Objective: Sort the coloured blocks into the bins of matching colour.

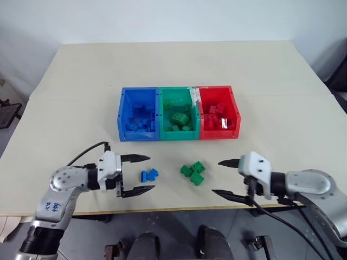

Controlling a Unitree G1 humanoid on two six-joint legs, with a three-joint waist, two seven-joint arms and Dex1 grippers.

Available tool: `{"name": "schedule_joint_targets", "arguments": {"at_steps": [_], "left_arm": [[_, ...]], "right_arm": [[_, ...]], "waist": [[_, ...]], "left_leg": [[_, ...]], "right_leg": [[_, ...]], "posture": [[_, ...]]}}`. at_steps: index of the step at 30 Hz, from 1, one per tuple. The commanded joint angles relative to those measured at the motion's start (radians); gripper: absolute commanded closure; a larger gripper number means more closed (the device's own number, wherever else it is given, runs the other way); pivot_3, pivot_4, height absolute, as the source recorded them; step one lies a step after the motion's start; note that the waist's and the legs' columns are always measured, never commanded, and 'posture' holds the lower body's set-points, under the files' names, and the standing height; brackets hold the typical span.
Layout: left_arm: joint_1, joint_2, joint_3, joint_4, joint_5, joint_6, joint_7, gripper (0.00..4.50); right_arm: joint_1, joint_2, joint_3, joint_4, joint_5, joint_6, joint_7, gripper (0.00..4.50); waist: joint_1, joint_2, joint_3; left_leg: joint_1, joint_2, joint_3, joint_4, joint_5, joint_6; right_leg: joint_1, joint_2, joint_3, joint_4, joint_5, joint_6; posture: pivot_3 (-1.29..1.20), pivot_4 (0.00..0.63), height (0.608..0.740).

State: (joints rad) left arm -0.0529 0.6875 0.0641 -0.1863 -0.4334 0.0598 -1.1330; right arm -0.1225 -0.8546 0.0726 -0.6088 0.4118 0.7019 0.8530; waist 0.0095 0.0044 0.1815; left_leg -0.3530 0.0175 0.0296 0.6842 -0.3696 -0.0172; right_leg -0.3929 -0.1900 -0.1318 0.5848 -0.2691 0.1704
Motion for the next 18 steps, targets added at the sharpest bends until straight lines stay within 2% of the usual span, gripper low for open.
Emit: {"name": "schedule_joint_targets", "arguments": {"at_steps": [1, 3, 6, 15, 18], "left_arm": [[0.021, 0.015, 0.035, -0.055, -0.021, -0.014, -0.002, 0.00], [0.025, 0.014, 0.044, -0.061, -0.020, -0.010, 0.010, 0.00], [0.033, 0.004, 0.057, -0.079, -0.036, 0.013, 0.035, 0.00], [0.092, 0.001, 0.097, -0.124, -0.041, 0.023, 0.075, 0.00], [0.104, -0.031, 0.132, -0.138, -0.074, 0.023, 0.111, 0.00]], "right_arm": [[-0.034, 0.018, 0.080, -0.025, -0.021, 0.046, -0.024, 0.02], [-0.061, 0.046, 0.115, -0.009, -0.030, 0.054, -0.041, 0.02], [-0.089, 0.078, 0.157, 0.010, -0.045, 0.069, -0.059, 0.55], [-0.112, 0.108, 0.178, 0.029, -0.051, 0.106, -0.083, 3.53], [-0.107, 0.086, 0.115, 0.007, 0.022, 0.058, 0.004, 3.65]], "waist": [[0.011, 0.000, 0.000], [0.015, 0.000, 0.000], [0.014, 0.000, 0.000], [0.012, 0.000, 0.000], [0.014, 0.000, 0.000]], "left_leg": [[0.000, 0.000, 0.000, 0.000, 0.000, 0.000], [0.000, 0.000, 0.000, 0.000, 0.000, 0.000], [0.000, 0.000, 0.000, 0.001, 0.000, 0.000], [0.000, 0.000, 0.000, 0.001, 0.000, 0.000], [0.000, 0.000, 0.000, 0.001, 0.000, 0.000]], "right_leg": [[0.000, 0.000, 0.000, 0.000, 0.000, 0.000], [0.000, 0.000, 0.000, 0.000, 0.000, 0.000], [0.000, 0.000, 0.000, 0.000, 0.000, 0.000], [0.000, 0.000, 0.000, 0.000, 0.000, 0.000], [0.000, 0.000, 0.000, 0.000, 0.000, 0.000]], "posture": [[0.00, 0.150, 0.740], [0.00, 0.150, 0.740], [0.00, 0.150, 0.740], [0.00, 0.150, 0.740], [0.00, 0.150, 0.740]]}}
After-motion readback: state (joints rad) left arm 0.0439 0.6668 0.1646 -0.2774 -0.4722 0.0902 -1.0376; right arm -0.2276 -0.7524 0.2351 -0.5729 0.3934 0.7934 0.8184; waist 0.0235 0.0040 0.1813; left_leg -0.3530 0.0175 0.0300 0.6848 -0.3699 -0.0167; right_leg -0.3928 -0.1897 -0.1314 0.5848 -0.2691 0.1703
